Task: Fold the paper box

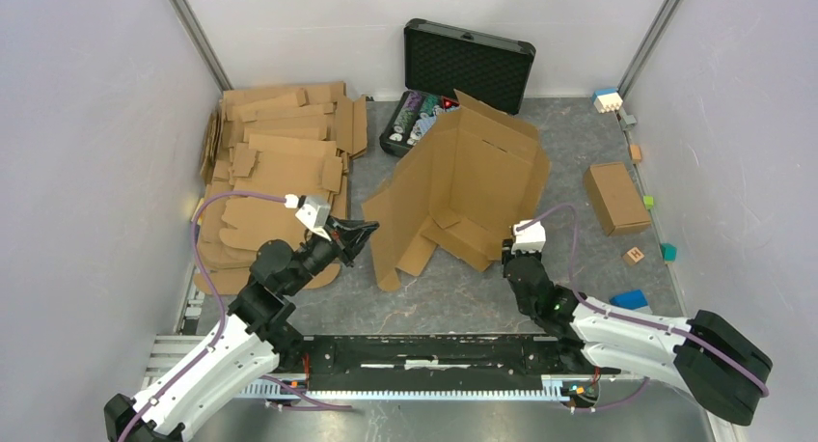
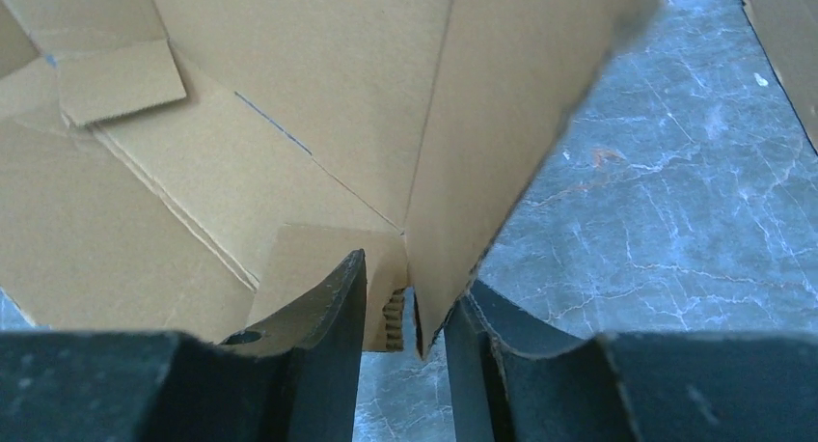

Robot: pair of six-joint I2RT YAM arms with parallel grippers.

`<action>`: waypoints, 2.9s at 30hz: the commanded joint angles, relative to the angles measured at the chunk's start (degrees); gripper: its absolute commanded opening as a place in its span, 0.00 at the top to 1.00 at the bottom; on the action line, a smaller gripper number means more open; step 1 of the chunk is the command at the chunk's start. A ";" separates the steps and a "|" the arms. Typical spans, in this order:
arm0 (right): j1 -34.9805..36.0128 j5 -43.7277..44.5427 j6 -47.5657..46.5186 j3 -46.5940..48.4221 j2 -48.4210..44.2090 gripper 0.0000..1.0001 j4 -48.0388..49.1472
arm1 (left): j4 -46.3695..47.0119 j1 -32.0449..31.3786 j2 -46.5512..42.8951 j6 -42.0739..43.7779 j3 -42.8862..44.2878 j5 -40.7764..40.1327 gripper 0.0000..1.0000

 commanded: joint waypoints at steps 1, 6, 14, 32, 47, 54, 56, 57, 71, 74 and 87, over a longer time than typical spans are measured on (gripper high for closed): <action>-0.13 5.20 4.95 0.23 0.68 0.61 1.82 | 0.51 -0.49 0.03 -3.89 -0.38 3.00 0.98; -0.13 -2.33 5.55 1.98 1.59 0.60 2.78 | 0.03 -0.49 0.63 -3.76 0.13 3.22 0.98; -0.13 -5.76 4.92 3.31 -0.32 0.58 1.18 | -0.44 -0.58 1.31 -4.28 0.67 3.58 0.98; -3.73 -5.59 1.71 10.29 -3.00 0.43 -9.77 | -1.76 -0.67 1.29 -2.46 2.04 2.45 0.98; -6.13 -2.62 -5.62 17.45 0.19 0.40 -12.43 | -4.10 -0.77 2.36 0.12 4.33 2.80 0.98; -8.13 -2.89 -6.91 20.05 0.35 0.41 -12.96 | -4.04 -0.76 2.48 0.20 4.31 2.61 0.98; -8.26 -2.33 -7.04 20.69 0.36 0.41 -13.18 | -4.09 -0.76 2.53 0.23 4.36 2.71 0.98; -8.33 -2.01 -7.32 20.96 0.38 0.41 -13.33 | -4.13 -0.77 2.45 0.21 4.36 2.69 0.98; -8.84 0.54 -7.74 22.53 -0.59 0.63 -14.28 | -4.04 -0.87 2.45 -0.21 4.32 2.70 0.98; -8.83 1.21 -6.06 20.91 -0.18 0.81 -12.71 | -2.33 -1.06 2.87 -1.29 3.60 3.56 0.98; -8.83 -3.05 4.30 8.46 0.45 0.96 -6.61 | 0.88 -2.57 4.10 -2.78 2.37 8.91 0.98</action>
